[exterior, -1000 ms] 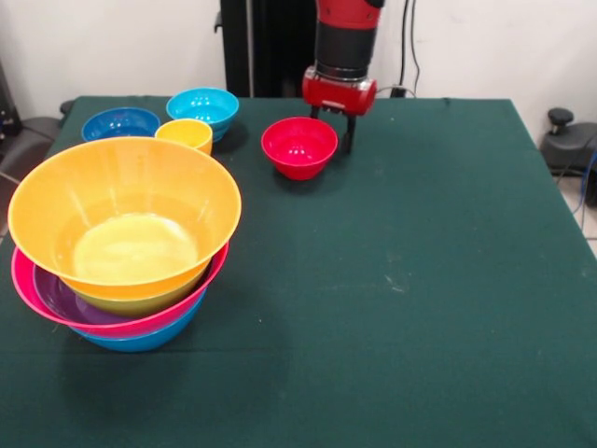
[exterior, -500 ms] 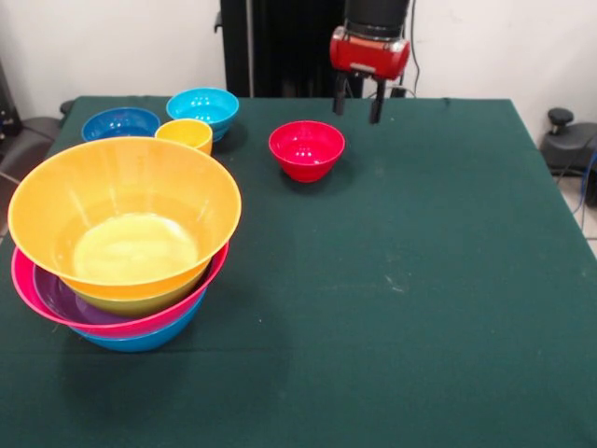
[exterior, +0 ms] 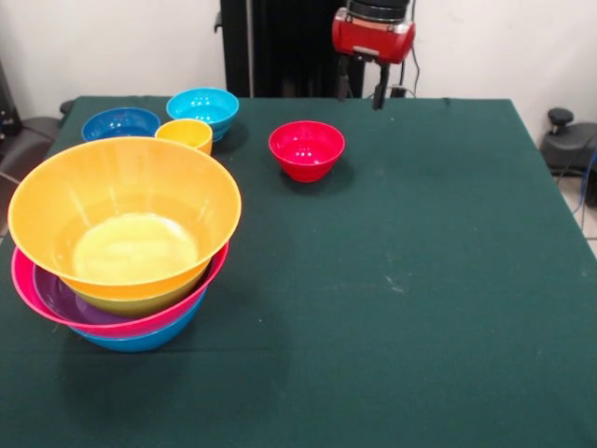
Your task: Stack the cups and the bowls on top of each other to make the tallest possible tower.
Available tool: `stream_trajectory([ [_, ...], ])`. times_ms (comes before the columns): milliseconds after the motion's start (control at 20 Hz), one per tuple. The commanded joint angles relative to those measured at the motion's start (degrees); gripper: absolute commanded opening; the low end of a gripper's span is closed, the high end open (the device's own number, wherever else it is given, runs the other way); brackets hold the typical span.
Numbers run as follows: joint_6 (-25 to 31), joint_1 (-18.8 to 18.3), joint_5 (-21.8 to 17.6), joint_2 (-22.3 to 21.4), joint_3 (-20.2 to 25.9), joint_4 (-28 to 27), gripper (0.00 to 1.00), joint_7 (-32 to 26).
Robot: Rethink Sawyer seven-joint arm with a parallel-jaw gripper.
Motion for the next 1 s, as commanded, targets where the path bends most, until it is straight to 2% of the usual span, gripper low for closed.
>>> stream_trajectory([
  [50, 2.24, -2.31, 0.49, 4.58, 4.29, -3.73, 1.0, 7.82],
  [350, -1.29, -5.7, -2.23, 9.81, 5.84, -8.41, 1.0, 5.63],
  [500, -1.43, -7.12, -3.47, 11.0, 6.44, -10.15, 1.0, 4.58],
  [1000, -4.28, -9.09, -5.9, 15.25, 8.63, -14.11, 1.0, 5.55],
])
